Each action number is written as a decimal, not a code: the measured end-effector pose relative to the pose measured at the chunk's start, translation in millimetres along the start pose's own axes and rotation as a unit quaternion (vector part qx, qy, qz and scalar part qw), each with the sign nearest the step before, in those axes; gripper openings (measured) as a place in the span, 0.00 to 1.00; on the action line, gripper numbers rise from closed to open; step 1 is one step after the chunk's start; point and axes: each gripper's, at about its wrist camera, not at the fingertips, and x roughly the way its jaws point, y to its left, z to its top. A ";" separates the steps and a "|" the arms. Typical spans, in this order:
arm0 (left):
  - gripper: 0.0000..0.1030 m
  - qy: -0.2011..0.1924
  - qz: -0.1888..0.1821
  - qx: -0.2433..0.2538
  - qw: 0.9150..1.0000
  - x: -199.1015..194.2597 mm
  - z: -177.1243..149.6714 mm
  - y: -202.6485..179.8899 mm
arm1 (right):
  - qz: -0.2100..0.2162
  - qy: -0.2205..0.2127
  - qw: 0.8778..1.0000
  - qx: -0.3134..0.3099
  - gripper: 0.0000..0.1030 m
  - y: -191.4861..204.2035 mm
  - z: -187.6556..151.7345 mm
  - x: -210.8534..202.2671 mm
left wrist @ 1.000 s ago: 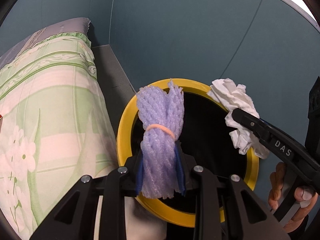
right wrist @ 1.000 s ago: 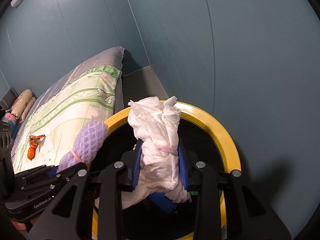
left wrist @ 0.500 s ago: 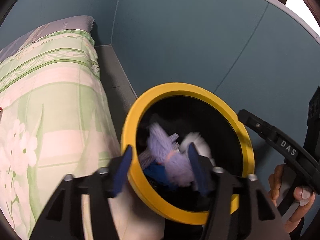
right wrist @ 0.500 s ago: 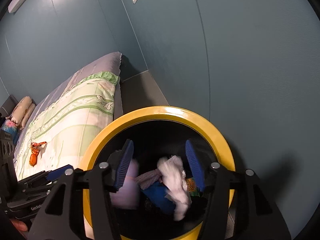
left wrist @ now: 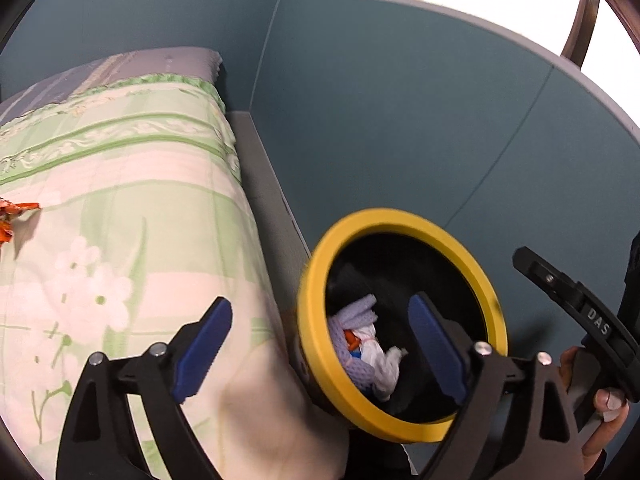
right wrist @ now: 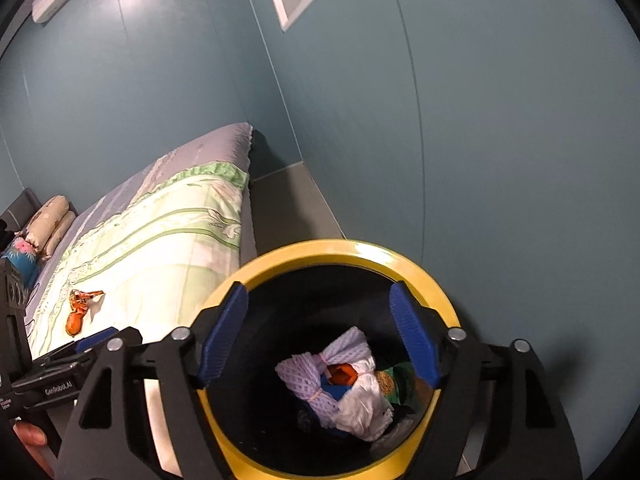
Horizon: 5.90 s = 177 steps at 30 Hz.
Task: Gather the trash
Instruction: 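Move both tools back over the bed toward the orange peel and wrapper, then grasp the orange peel with the left tool while the right tool grasps the snack wrapper, then lift and carry the orange peel and snack wrapper over the yellow-rimmed bin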
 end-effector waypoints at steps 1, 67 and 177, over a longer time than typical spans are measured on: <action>0.87 -0.006 0.003 -0.004 1.000 -4.5 1.2 3.7 | 0.002 -0.004 1.000 -0.004 0.72 4.8 1.4 -2.7; 0.90 -0.033 0.256 -0.215 0.942 -103.9 -25.7 409.8 | 0.212 0.178 0.918 -0.285 0.78 472.6 -55.3 183.6; 0.28 -0.171 0.083 0.044 0.981 -225.4 2.1 44.6 | 0.146 -0.025 0.980 -0.133 0.17 164.8 72.9 -33.9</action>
